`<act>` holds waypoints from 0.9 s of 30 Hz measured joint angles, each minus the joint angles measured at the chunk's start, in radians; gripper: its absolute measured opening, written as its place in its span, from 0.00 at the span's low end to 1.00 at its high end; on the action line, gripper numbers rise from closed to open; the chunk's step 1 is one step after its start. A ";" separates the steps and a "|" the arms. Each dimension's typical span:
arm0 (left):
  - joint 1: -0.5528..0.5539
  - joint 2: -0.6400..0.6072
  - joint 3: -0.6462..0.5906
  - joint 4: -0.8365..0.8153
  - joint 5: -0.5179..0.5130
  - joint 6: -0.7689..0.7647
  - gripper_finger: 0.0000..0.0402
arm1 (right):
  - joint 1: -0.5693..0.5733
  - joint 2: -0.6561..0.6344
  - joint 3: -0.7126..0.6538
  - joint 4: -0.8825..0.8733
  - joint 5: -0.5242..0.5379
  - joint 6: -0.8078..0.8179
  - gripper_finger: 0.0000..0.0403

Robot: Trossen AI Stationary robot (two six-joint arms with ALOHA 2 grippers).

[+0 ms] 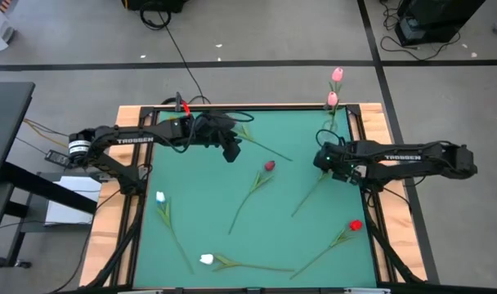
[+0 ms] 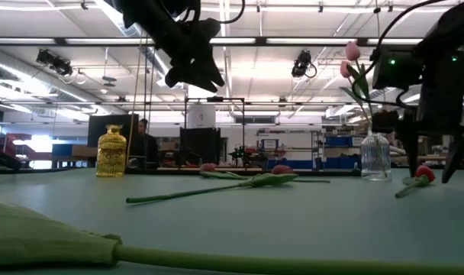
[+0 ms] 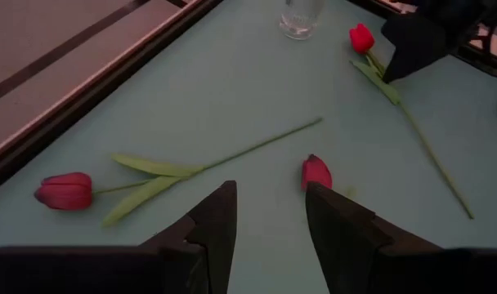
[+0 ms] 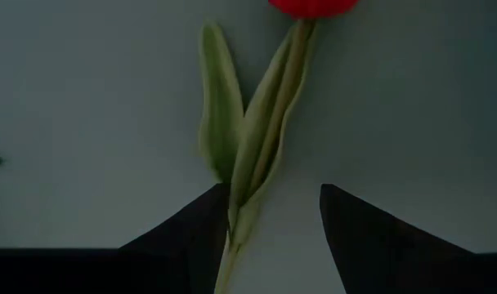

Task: Sort flowers into vase by color
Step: Put the top red flower into the transparent vase

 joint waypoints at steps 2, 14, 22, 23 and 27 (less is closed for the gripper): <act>0.009 0.000 0.000 0.000 0.011 0.008 0.38 | 0.000 0.019 -0.001 0.041 0.009 0.004 0.51; 0.031 0.000 0.000 0.000 0.018 0.046 0.38 | 0.022 0.153 0.010 0.061 0.054 0.000 0.30; 0.047 0.000 0.000 0.000 0.018 0.043 0.38 | 0.077 0.106 0.083 0.002 0.027 -0.158 0.05; 0.049 0.000 0.000 0.000 0.018 0.036 0.38 | 0.089 0.094 0.094 -0.014 0.041 -0.155 0.06; 0.049 0.000 0.000 0.000 0.017 0.011 0.38 | 0.122 0.027 0.151 -0.137 0.150 -0.122 0.03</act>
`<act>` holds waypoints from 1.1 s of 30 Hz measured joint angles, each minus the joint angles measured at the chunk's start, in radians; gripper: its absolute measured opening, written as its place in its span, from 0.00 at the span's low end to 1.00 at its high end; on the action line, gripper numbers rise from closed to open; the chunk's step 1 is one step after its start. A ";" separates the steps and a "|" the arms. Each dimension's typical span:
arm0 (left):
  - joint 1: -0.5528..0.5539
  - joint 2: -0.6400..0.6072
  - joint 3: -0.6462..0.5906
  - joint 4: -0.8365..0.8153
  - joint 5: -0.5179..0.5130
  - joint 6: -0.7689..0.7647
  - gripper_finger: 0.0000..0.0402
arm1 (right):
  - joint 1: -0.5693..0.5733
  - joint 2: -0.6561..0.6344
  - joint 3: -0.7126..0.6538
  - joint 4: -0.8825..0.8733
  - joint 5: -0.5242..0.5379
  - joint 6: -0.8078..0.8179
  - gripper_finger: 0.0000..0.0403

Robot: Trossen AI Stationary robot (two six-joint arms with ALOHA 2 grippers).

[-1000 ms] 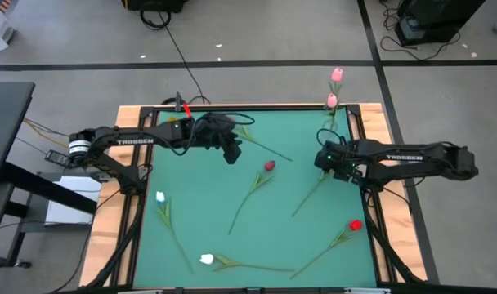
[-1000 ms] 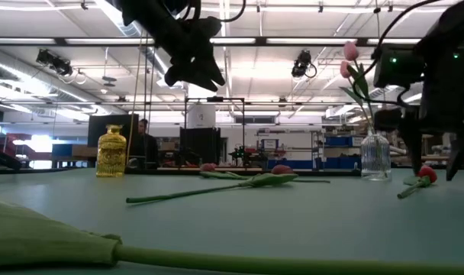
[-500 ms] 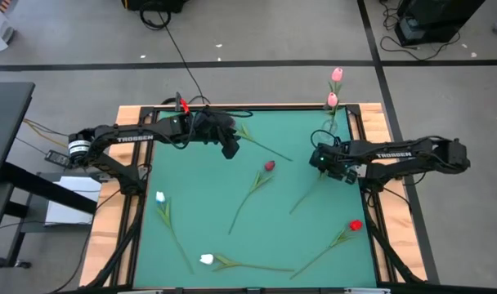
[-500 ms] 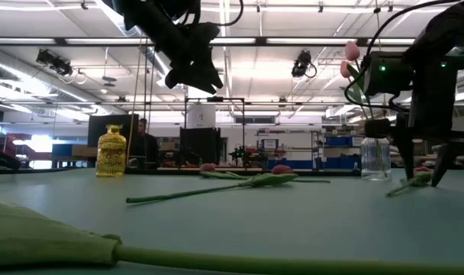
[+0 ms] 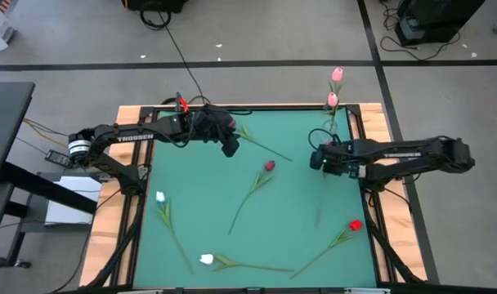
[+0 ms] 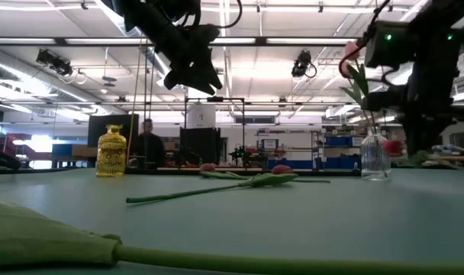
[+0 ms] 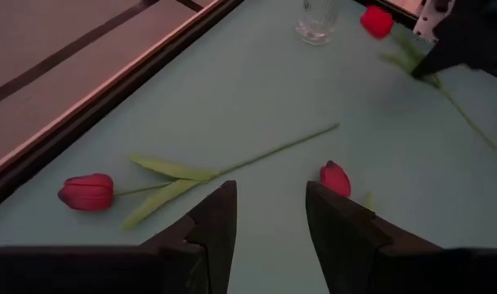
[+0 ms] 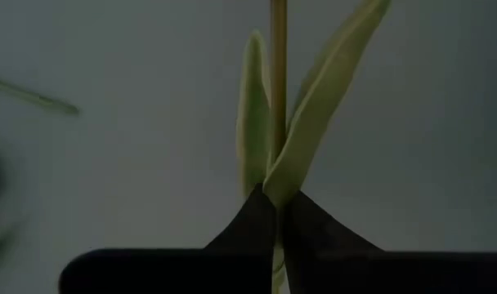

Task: Sort flowers into vase by color
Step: Put the top red flower into the transparent vase

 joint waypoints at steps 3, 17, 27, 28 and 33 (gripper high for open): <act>-0.001 0.000 0.000 0.000 0.000 -0.022 0.38 | 0.009 -0.046 0.048 -0.147 0.099 0.038 0.03; -0.023 0.000 0.000 0.008 0.000 -0.112 0.38 | -0.003 -0.152 0.169 -0.324 0.645 0.028 0.03; -0.026 0.000 0.000 0.019 0.000 -0.121 0.38 | -0.088 -0.150 0.308 -0.322 1.006 -0.315 0.03; -0.026 0.000 0.000 0.019 0.000 -0.121 0.38 | -0.096 -0.150 0.325 -0.312 1.038 -0.347 0.03; -0.026 0.000 0.000 0.019 0.000 -0.117 0.38 | -0.129 -0.150 0.388 -0.157 1.133 -0.598 0.03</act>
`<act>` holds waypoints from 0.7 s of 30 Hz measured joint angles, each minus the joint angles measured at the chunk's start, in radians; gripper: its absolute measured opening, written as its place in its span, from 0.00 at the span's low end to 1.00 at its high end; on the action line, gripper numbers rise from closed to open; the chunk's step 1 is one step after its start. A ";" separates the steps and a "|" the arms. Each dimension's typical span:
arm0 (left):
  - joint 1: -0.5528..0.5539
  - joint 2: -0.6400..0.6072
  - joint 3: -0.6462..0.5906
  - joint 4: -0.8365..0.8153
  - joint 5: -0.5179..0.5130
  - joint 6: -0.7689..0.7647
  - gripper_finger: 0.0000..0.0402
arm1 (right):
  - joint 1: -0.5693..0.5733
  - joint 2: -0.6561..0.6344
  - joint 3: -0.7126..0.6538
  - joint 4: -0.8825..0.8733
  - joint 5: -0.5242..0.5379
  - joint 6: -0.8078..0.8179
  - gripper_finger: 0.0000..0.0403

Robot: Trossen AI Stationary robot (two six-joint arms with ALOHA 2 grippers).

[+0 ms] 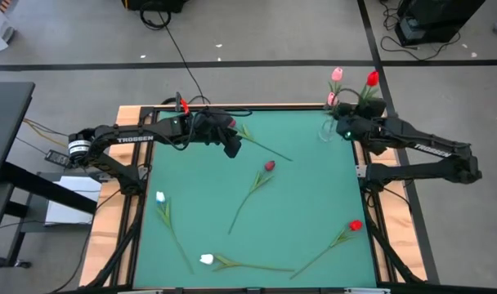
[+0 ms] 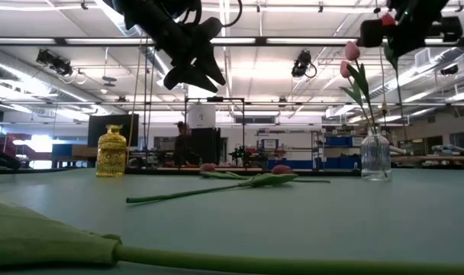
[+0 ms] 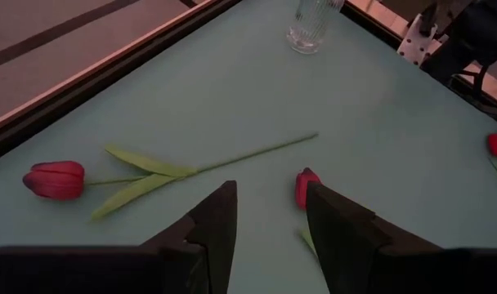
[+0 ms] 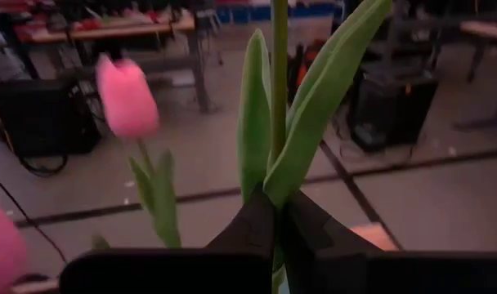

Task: Sort flowers into vase by color
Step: Put the top red flower into the transparent vase

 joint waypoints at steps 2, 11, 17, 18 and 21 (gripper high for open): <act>0.000 0.000 0.000 0.000 0.000 0.000 0.38 | -0.008 0.000 0.012 0.107 0.012 -0.133 0.03; 0.000 0.000 0.000 -0.001 0.000 0.001 0.38 | -0.069 0.000 0.017 0.650 0.022 -0.721 0.03; 0.000 0.000 0.000 -0.001 0.000 0.001 0.38 | -0.119 0.008 0.017 0.697 -0.054 -0.735 0.03; 0.000 0.000 0.000 -0.002 0.000 0.001 0.38 | -0.123 0.012 0.017 0.695 -0.067 -0.723 0.03; 0.000 0.000 0.000 -0.001 0.000 0.001 0.38 | -0.130 0.033 0.017 0.695 -0.093 -0.709 0.03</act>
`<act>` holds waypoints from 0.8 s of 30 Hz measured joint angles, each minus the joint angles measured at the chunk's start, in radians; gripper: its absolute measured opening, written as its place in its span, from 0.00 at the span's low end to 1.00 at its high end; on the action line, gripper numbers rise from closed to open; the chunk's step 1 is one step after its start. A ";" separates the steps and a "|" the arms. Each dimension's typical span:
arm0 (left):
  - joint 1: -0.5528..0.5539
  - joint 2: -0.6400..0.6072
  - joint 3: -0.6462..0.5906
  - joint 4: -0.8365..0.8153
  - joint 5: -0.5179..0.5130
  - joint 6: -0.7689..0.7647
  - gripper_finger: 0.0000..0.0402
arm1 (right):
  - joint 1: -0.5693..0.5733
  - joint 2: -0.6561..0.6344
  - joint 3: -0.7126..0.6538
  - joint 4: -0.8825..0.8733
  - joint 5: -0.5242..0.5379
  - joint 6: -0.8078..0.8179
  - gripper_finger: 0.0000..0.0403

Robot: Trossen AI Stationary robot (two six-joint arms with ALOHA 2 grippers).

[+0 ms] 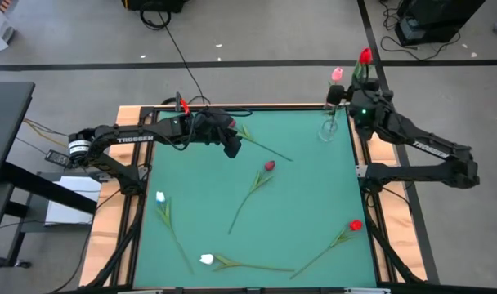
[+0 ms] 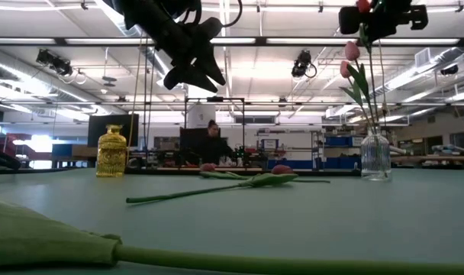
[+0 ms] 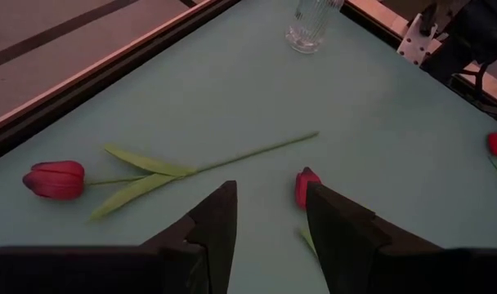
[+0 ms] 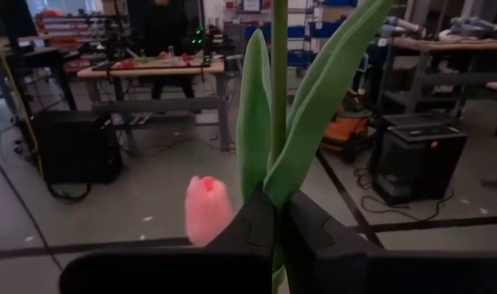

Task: Sort flowers into vase by color
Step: Put the top red flower into the transparent vase

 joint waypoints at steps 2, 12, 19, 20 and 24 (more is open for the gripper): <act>0.000 0.000 0.000 0.000 0.000 0.000 0.38 | -0.001 0.017 0.000 0.000 -0.010 0.001 0.03; 0.000 0.000 0.000 -0.001 0.000 0.000 0.38 | -0.001 0.087 0.000 -0.048 -0.041 0.070 0.05; 0.003 0.000 0.000 -0.002 -0.005 0.000 0.38 | -0.019 0.078 0.000 -0.148 -0.167 0.154 0.24; 0.004 0.000 0.000 -0.002 -0.006 0.000 0.38 | -0.031 0.073 0.000 -0.193 -0.199 0.205 0.27; 0.009 0.000 0.000 -0.002 -0.007 0.000 0.38 | -0.084 0.055 0.000 -0.409 -0.326 0.436 0.38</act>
